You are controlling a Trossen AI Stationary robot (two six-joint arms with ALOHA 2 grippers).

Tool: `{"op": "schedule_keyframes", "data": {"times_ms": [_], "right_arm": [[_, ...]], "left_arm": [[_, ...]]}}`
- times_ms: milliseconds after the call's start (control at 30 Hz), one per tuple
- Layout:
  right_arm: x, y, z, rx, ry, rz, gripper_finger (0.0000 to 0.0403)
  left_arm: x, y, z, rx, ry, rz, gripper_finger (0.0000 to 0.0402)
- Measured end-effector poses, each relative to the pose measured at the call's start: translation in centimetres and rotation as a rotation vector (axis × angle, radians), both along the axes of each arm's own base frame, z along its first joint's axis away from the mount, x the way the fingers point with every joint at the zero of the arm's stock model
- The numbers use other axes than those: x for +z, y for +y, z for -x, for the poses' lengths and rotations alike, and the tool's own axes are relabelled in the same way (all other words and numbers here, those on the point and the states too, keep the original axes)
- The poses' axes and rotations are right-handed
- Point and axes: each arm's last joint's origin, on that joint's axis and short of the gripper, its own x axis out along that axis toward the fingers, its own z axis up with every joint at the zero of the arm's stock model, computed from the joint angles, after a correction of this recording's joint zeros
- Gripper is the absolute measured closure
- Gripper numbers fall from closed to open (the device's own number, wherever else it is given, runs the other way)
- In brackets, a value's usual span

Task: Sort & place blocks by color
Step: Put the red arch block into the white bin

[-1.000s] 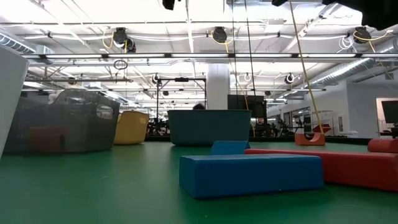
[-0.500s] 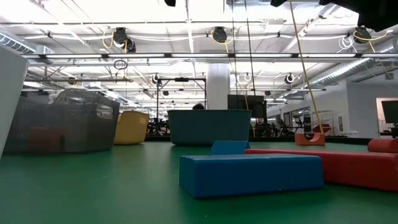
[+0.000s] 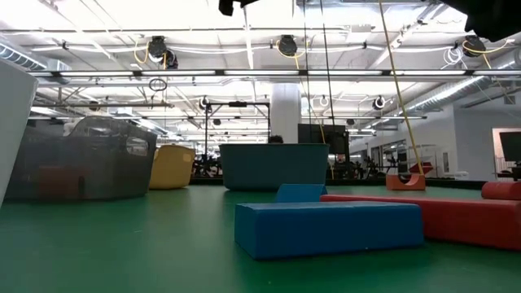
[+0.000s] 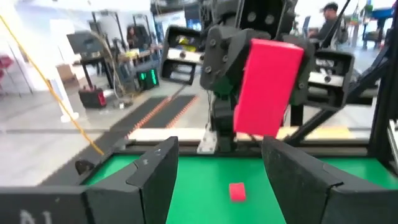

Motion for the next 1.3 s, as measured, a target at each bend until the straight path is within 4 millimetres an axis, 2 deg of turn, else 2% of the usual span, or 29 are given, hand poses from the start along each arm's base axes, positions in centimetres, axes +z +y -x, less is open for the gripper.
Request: {"op": "schedule_keyframes", "data": {"times_ms": [167,300,433,633,900,1067,1267,1300], "right_arm": [[0.4,0.1,-0.6,0.005,-0.005,-0.014,0.0289],[0.0,0.3,-1.1,0.0,0.016,0.002,0.0289],[-0.2,0.3,-1.5,-0.008,0.024,0.014,0.0289],[-0.3,0.6,-3.2,-0.015,0.043,0.03,0.0289],[-0.6,1.0,-4.5,-0.018,0.064,0.05,0.0289],[-0.4,1.0,-4.6,-0.013,0.057,0.035,0.0289],[-0.5,1.0,-4.6,-0.006,0.07,0.013,0.0289],[-0.5,1.0,-4.6,-0.005,0.071,0.01,0.0289]], "left_arm": [[-1.0,-0.3,-1.0,-0.017,-0.031,-0.092,0.0165],[-1.3,-0.7,-1.1,-0.025,-0.017,-0.152,0.0167],[-0.8,-1.0,-0.9,-0.031,-0.073,-0.137,0.0165],[-0.8,-1.0,-1.0,-0.045,-0.077,-0.082,0.0167],[-1.5,-1.3,-0.9,-0.063,-0.019,-0.045,0.0171],[-1.5,-1.3,-0.9,-0.063,-0.023,-0.017,0.0195],[-1.5,-1.3,-0.9,-0.063,-0.024,-0.019,0.0265],[-1.5,-1.3,-0.9,-0.063,-0.025,-0.02,0.0266]]}}
